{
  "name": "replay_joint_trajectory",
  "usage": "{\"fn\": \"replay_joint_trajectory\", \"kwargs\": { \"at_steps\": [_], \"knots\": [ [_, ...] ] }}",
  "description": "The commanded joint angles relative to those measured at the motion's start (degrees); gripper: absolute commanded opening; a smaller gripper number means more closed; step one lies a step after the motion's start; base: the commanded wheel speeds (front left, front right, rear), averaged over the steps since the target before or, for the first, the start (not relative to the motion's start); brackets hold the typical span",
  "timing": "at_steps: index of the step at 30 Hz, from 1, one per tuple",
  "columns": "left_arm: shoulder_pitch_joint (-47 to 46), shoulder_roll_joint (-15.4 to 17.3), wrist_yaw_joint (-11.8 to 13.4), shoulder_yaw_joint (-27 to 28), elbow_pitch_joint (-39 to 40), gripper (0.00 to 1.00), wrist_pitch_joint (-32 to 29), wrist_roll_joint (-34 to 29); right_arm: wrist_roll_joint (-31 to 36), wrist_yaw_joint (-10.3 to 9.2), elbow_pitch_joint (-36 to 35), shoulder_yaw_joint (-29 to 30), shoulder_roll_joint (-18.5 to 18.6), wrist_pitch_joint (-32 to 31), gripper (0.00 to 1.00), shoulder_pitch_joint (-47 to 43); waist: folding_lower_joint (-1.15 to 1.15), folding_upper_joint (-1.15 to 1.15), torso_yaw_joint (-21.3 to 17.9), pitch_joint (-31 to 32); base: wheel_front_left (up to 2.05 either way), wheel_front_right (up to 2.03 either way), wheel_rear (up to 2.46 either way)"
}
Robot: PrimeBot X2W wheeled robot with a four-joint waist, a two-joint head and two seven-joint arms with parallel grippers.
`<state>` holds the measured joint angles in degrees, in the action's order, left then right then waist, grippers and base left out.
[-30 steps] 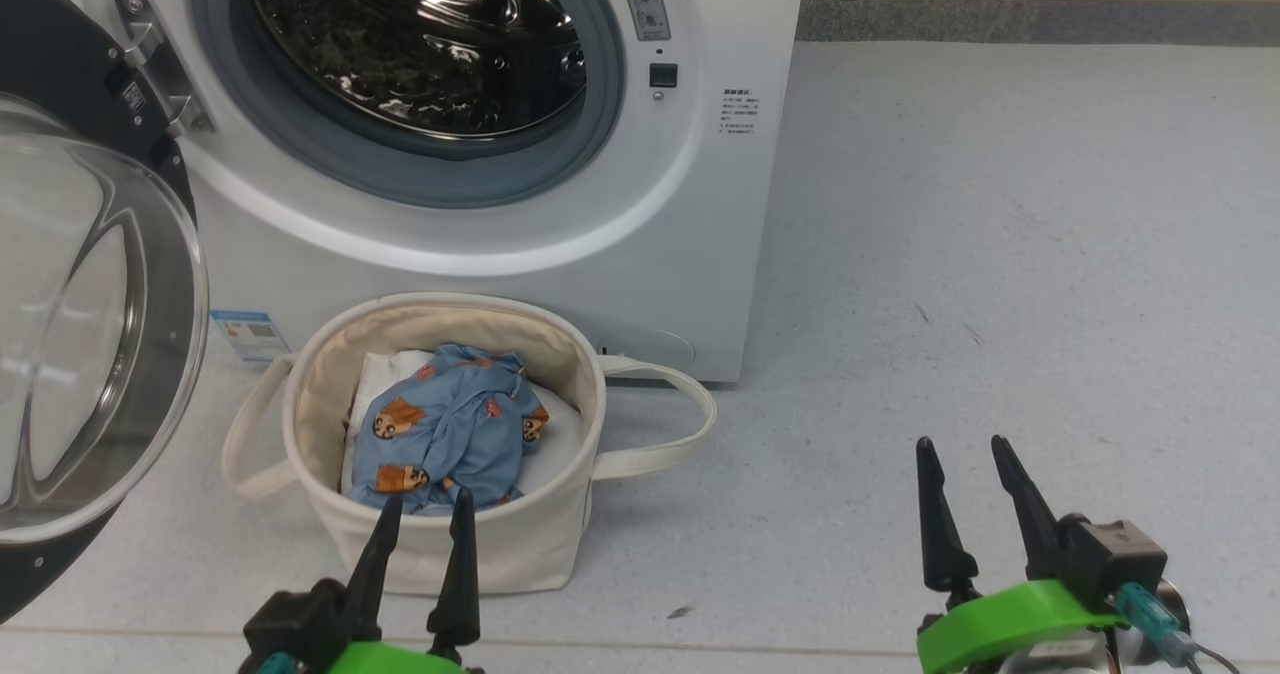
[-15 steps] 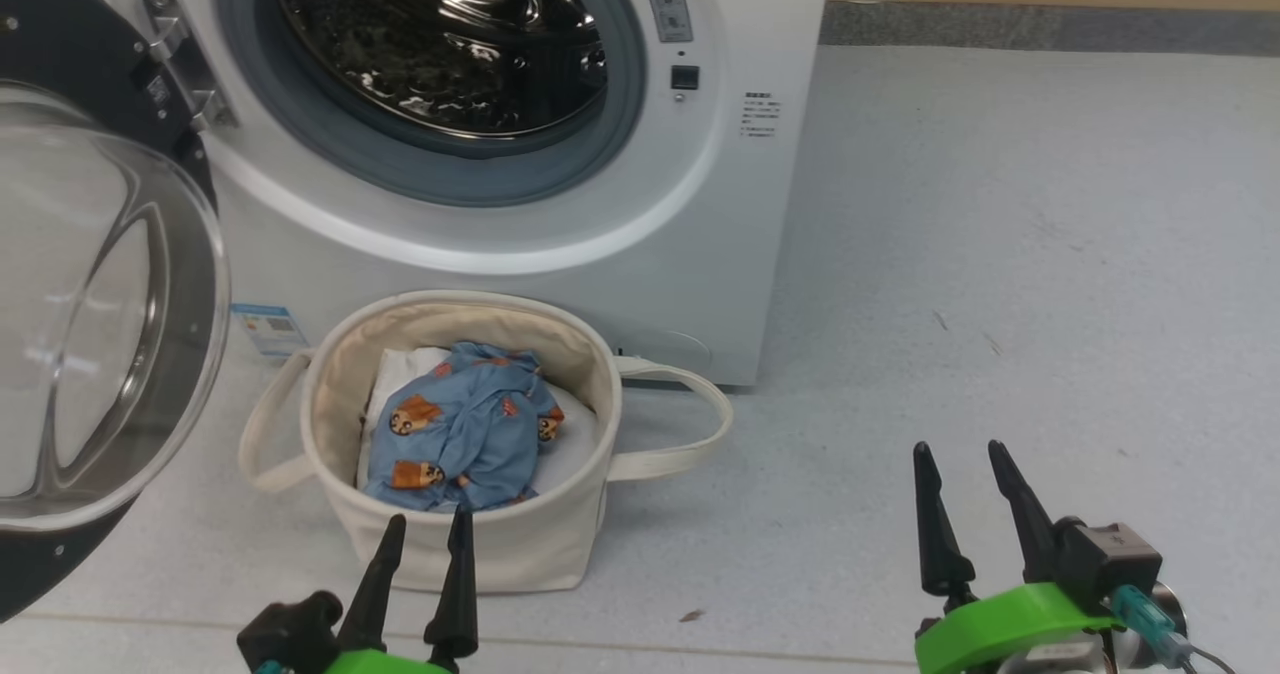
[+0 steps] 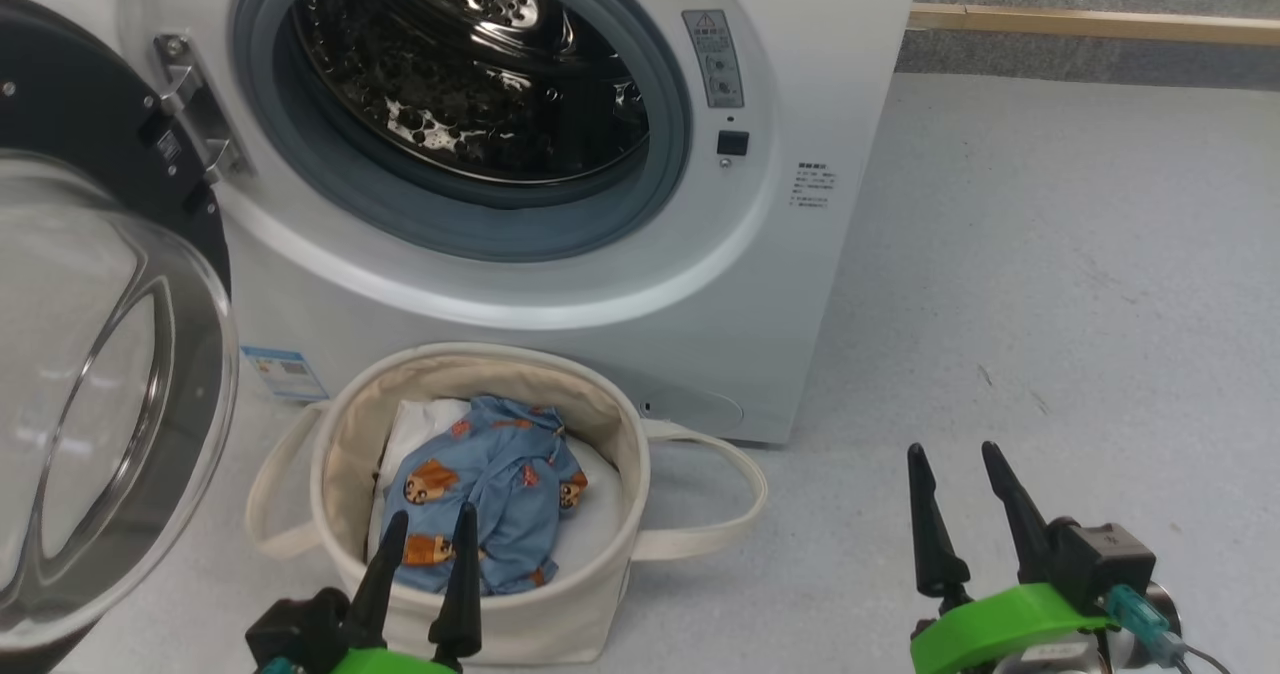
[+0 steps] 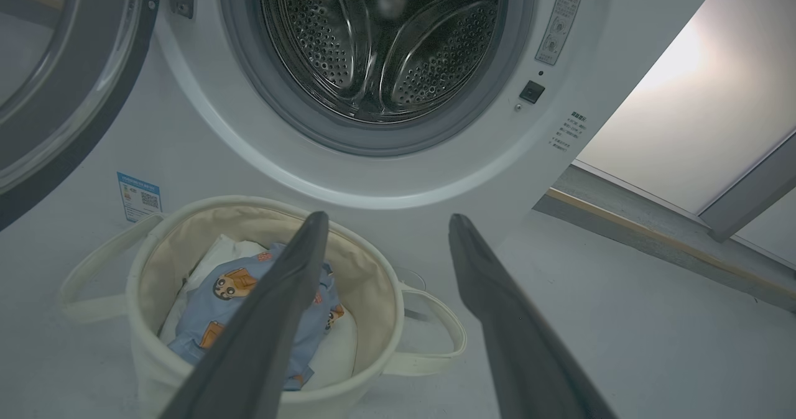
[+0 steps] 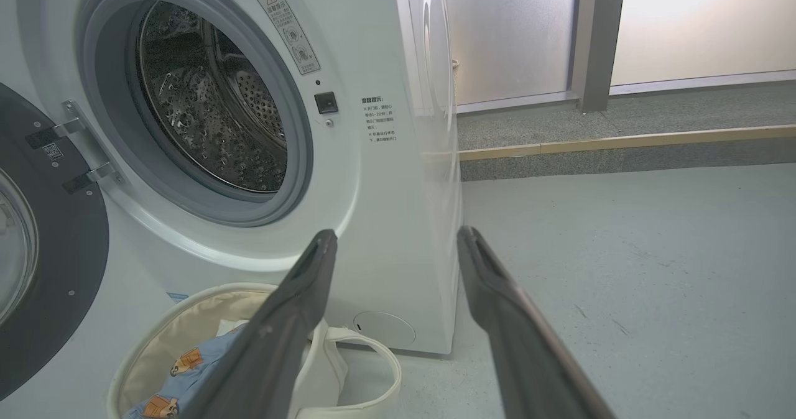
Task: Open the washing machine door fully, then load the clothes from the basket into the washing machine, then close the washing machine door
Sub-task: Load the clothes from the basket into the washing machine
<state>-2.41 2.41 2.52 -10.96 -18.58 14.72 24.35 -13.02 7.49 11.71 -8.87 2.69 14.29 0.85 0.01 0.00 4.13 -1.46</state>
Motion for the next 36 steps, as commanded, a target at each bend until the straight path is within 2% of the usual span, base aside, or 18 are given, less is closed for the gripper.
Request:
{"fn": "replay_joint_trajectory", "kwargs": {
  "at_steps": [1,12,20,27,36],
  "knots": [
    [-2.17,0.47,0.21,1.07,1.93,1.0,0.28,-0.56,0.3,0.0,-1.59,-1.57,0.19,0.71,1.0,2.03,-0.01,0.0,0.02,-0.12,0.96,-0.96,0.0],
    [-2.15,0.47,0.49,0.29,0.53,1.0,0.28,-1.41,0.82,0.0,-2.05,-2.22,0.19,0.71,1.0,1.94,-0.01,0.0,-0.14,-0.7,0.35,-0.35,0.0],
    [-4.0,0.47,1.15,-0.52,-5.01,1.0,0.28,-3.95,1.51,0.0,-3.21,-3.24,0.19,0.71,1.0,1.71,-0.01,0.0,-1.31,-2.68,0.0,0.0,0.0],
    [-10.75,0.52,2.04,-0.9,-14.81,1.0,0.28,-9.46,2.47,0.0,-4.75,-3.12,0.19,0.71,1.0,2.86,-0.01,0.0,-3.19,-8.57,0.0,0.0,0.0],
    [-27.19,1.21,1.7,-3.44,-33.54,1.0,0.28,-15.29,4.54,0.0,-6.54,-1.63,0.19,0.71,1.0,6.44,-0.01,0.0,-5.04,-20.84,0.0,0.0,0.0]
  ]
}}
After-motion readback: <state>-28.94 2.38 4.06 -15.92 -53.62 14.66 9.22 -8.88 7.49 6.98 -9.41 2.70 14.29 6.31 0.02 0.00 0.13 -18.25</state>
